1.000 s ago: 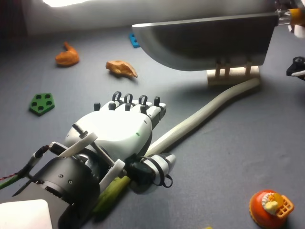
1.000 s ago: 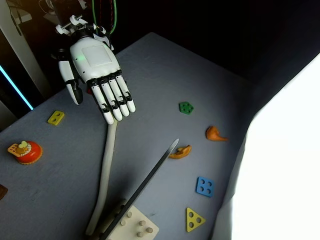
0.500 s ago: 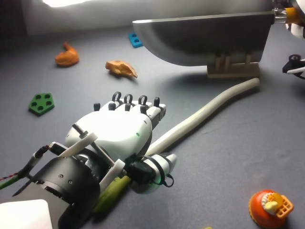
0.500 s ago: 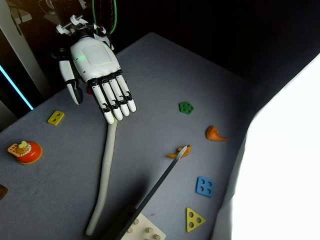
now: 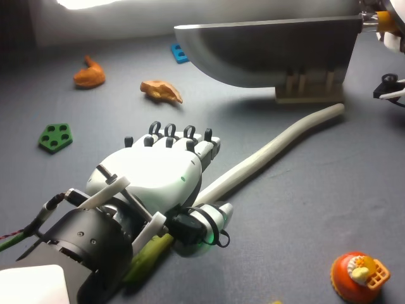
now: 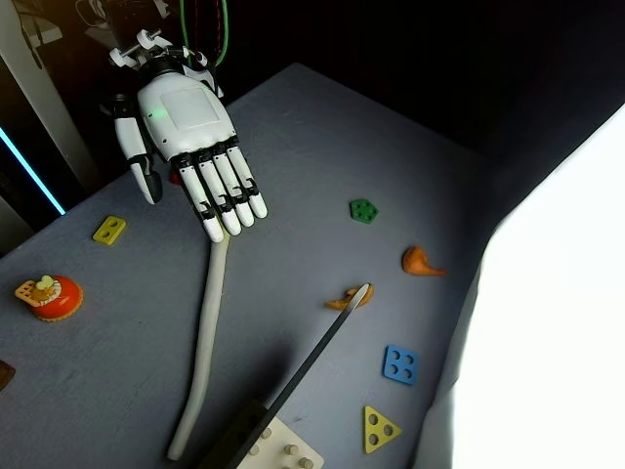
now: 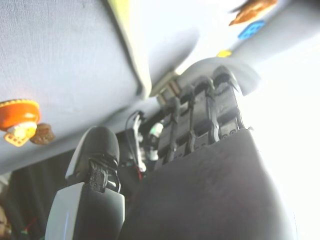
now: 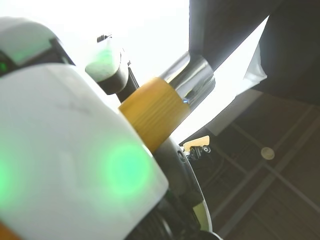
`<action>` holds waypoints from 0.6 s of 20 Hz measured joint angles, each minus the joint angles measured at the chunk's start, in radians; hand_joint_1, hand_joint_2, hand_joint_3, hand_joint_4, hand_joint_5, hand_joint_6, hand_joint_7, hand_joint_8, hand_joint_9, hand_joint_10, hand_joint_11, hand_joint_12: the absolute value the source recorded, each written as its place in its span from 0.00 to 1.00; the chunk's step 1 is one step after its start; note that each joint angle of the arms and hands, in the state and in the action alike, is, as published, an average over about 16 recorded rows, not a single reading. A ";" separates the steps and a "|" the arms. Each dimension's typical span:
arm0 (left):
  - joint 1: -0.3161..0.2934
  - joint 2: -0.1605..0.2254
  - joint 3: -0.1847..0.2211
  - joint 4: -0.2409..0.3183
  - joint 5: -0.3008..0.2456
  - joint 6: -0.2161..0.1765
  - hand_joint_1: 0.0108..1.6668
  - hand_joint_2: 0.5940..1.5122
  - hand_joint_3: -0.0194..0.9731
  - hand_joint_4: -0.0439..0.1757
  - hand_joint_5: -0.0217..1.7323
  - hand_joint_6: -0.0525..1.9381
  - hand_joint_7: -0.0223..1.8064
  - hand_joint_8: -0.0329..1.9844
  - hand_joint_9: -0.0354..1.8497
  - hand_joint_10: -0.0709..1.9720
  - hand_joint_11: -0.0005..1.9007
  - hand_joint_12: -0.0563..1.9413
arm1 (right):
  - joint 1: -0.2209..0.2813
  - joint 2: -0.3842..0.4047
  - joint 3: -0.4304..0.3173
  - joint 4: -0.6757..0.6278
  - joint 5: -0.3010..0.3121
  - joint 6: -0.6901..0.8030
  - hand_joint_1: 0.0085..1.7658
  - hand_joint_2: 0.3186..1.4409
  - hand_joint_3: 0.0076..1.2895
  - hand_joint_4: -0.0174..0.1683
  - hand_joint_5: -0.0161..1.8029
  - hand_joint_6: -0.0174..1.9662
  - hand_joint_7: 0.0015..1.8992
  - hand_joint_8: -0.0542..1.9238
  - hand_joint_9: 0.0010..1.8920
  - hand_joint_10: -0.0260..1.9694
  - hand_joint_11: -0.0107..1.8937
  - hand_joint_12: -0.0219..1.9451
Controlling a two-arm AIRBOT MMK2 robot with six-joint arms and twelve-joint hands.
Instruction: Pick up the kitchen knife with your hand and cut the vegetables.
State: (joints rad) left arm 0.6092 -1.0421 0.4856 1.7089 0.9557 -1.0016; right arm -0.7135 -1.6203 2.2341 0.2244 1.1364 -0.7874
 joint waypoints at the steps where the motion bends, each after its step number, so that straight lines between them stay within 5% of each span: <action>1: -0.001 0.000 0.000 0.000 0.000 0.001 0.19 0.89 0.03 0.20 0.07 0.03 0.07 0.03 0.06 0.04 0.01 0.09 | -0.001 0.000 0.000 0.000 0.001 0.000 0.85 0.38 0.54 0.90 0.68 0.96 0.79 0.99 0.84 0.97 0.89 0.99; 6: -0.004 0.000 0.000 0.000 0.000 0.002 0.19 0.89 0.03 0.20 0.07 0.03 0.07 0.03 0.06 0.04 0.01 0.10 | -0.006 0.000 0.000 0.001 0.008 0.000 0.78 0.41 0.53 0.62 0.60 0.91 0.70 0.99 0.76 0.97 0.81 0.99; 12: -0.007 0.000 0.001 0.000 0.000 0.002 0.18 0.88 0.03 0.20 0.07 0.03 0.07 0.03 0.07 0.04 0.01 0.10 | -0.012 0.002 0.000 -0.003 0.017 0.001 0.69 0.48 0.37 0.29 0.46 0.81 0.51 0.92 0.53 0.95 0.56 0.99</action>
State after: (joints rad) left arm 0.6022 -1.0420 0.4862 1.7093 0.9558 -0.9992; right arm -0.7260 -1.6184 2.2340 0.2216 1.1533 -0.7861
